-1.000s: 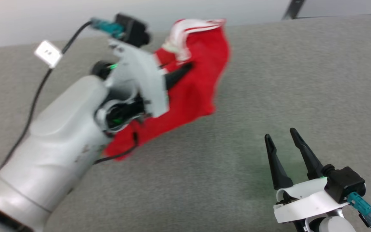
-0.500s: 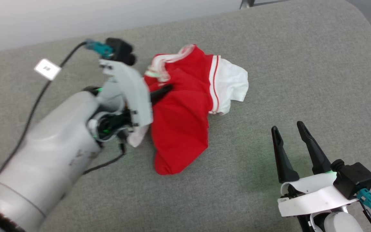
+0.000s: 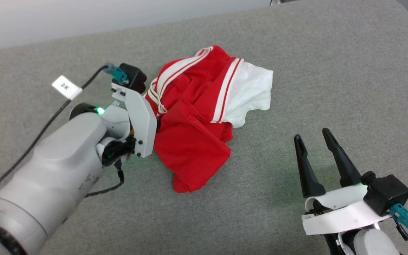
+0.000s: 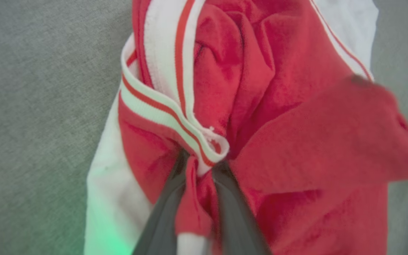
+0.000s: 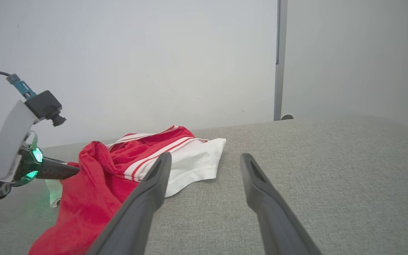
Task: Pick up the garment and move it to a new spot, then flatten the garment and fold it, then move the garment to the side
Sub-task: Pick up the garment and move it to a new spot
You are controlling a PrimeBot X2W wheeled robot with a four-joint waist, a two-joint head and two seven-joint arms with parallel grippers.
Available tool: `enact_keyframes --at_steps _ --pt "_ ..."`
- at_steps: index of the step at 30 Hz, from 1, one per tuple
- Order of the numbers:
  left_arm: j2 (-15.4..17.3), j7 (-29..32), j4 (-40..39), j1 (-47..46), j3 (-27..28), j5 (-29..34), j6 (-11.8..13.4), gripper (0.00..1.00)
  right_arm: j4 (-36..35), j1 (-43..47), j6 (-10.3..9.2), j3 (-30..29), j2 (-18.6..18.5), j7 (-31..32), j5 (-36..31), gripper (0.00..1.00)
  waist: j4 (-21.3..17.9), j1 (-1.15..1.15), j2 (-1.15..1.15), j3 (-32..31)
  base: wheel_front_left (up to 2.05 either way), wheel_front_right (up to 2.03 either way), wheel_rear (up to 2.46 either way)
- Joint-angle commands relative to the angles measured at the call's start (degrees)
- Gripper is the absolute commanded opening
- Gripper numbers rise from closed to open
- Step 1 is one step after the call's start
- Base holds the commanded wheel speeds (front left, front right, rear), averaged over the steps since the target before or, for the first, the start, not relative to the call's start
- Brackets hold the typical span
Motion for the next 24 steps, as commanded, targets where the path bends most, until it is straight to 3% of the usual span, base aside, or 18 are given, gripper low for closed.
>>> enact_keyframes --at_steps 1,9,11,13,24 --pt "0.2 0.6 1.6 0.2 -1.0 1.0 0.2 0.00 -0.3 -0.7 -0.06 0.0 0.1 -0.3 0.4 1.00 -0.9 0.00 0.00 1.3 0.00 0.00 0.00" --pt "-0.4 0.9 5.8 -0.4 -3.1 1.8 0.6 0.01 -0.7 -0.8 -0.06 -0.7 0.1 -0.3 1.2 1.00 -2.3 0.00 0.00 3.3 0.00 0.00 0.00" --pt "-0.6 0.5 5.9 -0.7 -3.3 1.4 0.6 0.40 -0.5 -0.8 -0.06 -0.9 0.1 -0.3 1.2 1.00 -2.1 0.00 0.00 3.2 0.00 0.00 0.00" --pt "-0.8 -0.3 5.6 -1.0 -3.3 0.6 0.6 1.00 -0.2 -0.9 -0.06 -1.2 0.1 -0.3 1.0 1.00 -1.6 0.00 0.00 2.6 0.00 0.00 0.00" --pt "-1.0 -8.3 1.0 -0.7 -1.8 -5.3 0.2 1.00 2.1 1.1 -0.06 -1.7 0.1 -0.3 -1.7 1.00 2.9 0.00 0.00 -4.0 0.00 0.00 0.00"
